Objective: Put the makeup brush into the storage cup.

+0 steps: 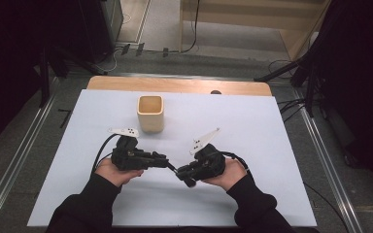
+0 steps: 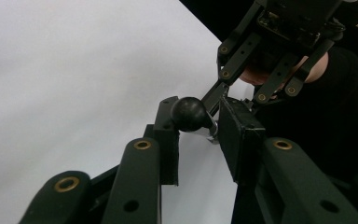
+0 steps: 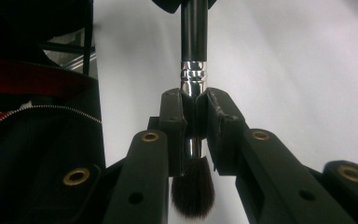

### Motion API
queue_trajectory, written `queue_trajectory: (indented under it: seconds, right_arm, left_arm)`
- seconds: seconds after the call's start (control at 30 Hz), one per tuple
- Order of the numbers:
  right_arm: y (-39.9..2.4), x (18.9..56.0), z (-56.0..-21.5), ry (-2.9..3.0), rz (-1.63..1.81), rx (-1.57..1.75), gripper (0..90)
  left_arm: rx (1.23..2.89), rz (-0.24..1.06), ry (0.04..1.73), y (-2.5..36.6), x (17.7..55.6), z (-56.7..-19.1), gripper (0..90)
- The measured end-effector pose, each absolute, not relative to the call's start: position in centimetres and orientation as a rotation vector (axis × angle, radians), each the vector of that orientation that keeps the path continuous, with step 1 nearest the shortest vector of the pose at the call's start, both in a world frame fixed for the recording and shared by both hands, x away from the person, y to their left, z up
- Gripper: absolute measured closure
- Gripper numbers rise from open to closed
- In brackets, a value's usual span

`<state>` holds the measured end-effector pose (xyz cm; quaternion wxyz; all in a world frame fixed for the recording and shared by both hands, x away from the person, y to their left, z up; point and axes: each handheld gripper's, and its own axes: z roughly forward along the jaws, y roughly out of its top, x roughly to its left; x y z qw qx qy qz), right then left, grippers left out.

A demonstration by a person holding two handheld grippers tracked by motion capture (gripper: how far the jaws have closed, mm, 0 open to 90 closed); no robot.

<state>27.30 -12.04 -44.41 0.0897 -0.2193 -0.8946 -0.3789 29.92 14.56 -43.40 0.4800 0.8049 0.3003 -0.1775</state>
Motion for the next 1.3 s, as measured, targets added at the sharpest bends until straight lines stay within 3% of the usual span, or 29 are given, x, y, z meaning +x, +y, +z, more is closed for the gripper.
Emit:
queue_trajectory:
  seconds: [0.63, 0.9, 1.17, 1.23, 1.3]
  right_arm:
    - [-11.69, 27.11, -44.66, -2.698, -1.107, -0.601, 78.9]
    - [-11.58, 26.97, -44.83, -2.733, -1.103, -0.558, 78.7]
    - [-11.56, 26.84, -45.03, -2.738, -1.120, -0.532, 77.9]
    - [-11.70, 26.91, -44.96, -2.739, -1.135, -0.529, 75.9]
    - [-11.85, 27.00, -44.94, -2.724, -1.158, -0.541, 67.1]
  left_arm:
    - [1.987, -0.464, 0.731, 14.25, 30.07, -43.67, 71.5]
    - [1.986, -0.508, 0.701, 14.12, 29.96, -43.62, 78.9]
    - [1.987, -0.501, 0.700, 14.14, 29.84, -43.45, 79.5]
    - [1.982, -0.503, 0.707, 14.30, 29.95, -43.47, 79.6]
    - [1.974, -0.499, 0.713, 14.49, 30.02, -43.49, 79.6]
